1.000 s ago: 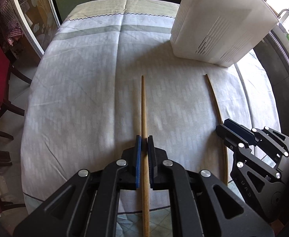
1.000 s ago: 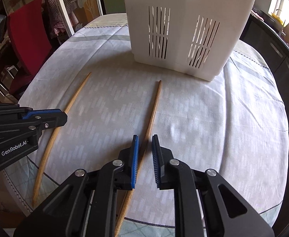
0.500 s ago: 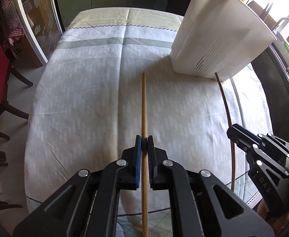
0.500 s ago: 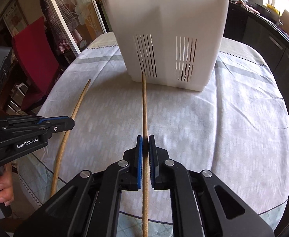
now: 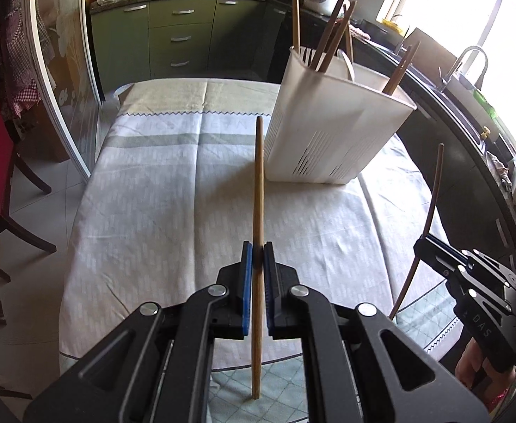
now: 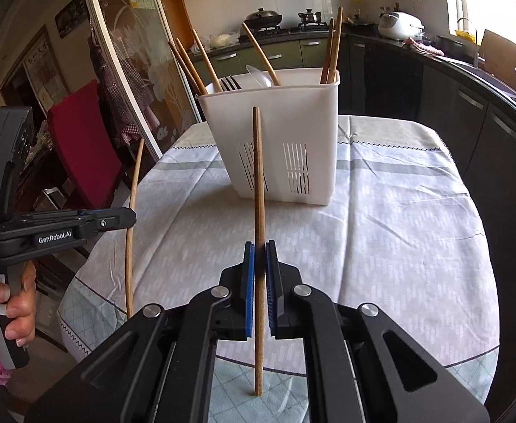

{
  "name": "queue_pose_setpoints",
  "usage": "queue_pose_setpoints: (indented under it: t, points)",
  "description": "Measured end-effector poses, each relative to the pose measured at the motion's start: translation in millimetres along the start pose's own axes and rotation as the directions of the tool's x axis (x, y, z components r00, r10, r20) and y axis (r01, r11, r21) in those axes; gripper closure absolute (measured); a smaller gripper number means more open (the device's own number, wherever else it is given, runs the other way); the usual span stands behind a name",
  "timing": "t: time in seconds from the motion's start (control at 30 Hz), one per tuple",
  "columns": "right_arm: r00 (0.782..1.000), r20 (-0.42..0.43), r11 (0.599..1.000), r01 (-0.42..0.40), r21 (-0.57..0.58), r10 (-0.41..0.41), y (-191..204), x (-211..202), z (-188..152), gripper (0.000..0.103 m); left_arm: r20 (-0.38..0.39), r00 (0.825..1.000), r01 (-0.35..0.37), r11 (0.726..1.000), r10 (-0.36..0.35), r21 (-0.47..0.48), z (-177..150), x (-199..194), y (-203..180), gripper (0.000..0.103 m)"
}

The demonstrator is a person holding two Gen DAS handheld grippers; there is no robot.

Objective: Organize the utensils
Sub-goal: 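Lift both chopsticks upright and carry them toward the white holder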

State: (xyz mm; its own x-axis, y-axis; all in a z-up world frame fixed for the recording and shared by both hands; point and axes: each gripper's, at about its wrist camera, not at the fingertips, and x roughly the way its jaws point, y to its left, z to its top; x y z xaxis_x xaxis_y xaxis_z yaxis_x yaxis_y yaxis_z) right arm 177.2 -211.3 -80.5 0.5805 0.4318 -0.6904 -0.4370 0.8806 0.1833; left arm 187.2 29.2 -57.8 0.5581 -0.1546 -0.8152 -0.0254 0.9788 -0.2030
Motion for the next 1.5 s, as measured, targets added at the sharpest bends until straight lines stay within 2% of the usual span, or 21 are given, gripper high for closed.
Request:
queue_pose_setpoints:
  t: [0.2,0.3,1.07,1.27,1.5]
  points:
    - [0.998,0.065,1.000,0.012,-0.009,-0.011,-8.3,-34.1,-13.2,0.096,0.087,0.996,0.000,0.999,-0.004,0.040,-2.1,-30.3,-10.9,0.097]
    - [0.996,0.086,1.000,0.020,-0.011,-0.019,-14.1,-49.9,-21.8,0.096,0.107,0.994,-0.003,0.998,-0.004,0.066,-5.0,-39.7,-16.7,0.097]
    - [0.987,0.161,0.995,0.037,-0.092,-0.021,-12.2,-104.6,-66.4,0.096,0.133,0.991,0.001,0.991,-0.018,0.132,-20.7,-59.3,-31.0,0.097]
    - [0.984,0.177,0.997,0.016,-0.069,-0.003,-15.8,-108.0,-60.6,0.096,0.145,0.989,0.009,0.990,-0.029,0.137,-20.6,-65.4,-33.8,0.097]
    - [0.976,0.215,0.997,-0.025,-0.076,0.041,-12.9,-113.2,-35.9,0.096,0.161,0.986,0.023,0.988,-0.048,0.153,-13.3,-73.4,-40.5,0.097]
